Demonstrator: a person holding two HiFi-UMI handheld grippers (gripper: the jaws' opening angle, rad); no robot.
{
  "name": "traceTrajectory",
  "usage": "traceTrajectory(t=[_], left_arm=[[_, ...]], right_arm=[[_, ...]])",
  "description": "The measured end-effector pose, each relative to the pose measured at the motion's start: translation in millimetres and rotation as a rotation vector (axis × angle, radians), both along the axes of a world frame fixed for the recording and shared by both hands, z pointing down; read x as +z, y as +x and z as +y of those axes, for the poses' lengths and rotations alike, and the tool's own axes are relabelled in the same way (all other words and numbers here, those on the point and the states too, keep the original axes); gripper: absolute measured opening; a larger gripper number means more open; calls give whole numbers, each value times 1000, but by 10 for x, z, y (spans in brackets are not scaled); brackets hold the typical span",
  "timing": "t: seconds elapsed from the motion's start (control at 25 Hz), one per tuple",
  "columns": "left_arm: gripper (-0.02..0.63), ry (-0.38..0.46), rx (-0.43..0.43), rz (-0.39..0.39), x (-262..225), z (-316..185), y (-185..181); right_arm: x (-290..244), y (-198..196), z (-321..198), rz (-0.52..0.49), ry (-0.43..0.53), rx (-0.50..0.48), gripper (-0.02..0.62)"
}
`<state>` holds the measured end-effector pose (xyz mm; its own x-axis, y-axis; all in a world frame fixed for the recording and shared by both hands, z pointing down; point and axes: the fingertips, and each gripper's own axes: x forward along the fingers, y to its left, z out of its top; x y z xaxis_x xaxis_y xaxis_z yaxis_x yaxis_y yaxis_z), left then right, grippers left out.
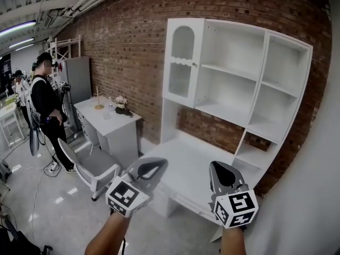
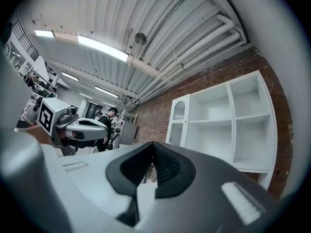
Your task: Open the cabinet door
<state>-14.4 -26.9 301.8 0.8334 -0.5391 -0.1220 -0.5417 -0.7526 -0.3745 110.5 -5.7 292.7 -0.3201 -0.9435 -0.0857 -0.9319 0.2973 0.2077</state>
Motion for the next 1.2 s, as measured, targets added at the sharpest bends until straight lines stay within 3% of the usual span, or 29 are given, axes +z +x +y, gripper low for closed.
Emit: traceTrajectory(t=[0.76, 1.2], left_arm=[[2, -8, 98, 21, -11, -1013, -492], [2, -23, 76, 19, 36, -1463, -314]], right_arm=[[-39, -451, -845, 8, 2, 118, 6], [-40, -259, -1364, 8, -8, 93, 6]])
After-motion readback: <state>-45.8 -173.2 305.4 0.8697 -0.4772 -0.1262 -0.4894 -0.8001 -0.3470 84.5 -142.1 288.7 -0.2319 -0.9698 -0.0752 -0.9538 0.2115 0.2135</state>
